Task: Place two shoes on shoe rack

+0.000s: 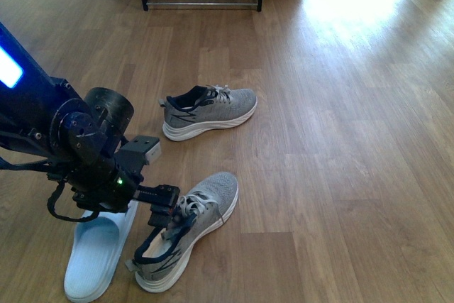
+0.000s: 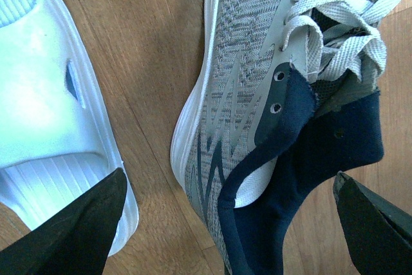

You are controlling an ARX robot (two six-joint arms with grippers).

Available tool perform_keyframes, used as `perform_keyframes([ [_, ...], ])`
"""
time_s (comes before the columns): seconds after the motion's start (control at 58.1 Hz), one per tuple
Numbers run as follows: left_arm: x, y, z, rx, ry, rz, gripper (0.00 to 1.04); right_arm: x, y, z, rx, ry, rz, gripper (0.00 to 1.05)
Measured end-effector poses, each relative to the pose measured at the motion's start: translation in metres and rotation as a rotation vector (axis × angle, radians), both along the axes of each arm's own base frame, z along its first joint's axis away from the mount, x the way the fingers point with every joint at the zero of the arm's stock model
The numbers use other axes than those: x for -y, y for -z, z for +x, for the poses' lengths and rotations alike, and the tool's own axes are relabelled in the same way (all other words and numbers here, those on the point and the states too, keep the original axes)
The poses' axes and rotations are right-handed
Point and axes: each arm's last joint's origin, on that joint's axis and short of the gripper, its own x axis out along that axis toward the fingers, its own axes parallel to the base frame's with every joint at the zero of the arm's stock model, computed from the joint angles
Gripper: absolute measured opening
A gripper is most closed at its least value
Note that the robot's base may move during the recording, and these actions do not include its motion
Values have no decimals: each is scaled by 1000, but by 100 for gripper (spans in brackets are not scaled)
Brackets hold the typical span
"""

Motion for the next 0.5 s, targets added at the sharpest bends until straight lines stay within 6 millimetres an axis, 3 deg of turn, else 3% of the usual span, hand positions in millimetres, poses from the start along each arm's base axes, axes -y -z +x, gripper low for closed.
perform_keyframes([
  [0.499, 17, 48, 14, -40, 91, 27, 95, 0, 0, 0, 0, 0, 0, 95],
])
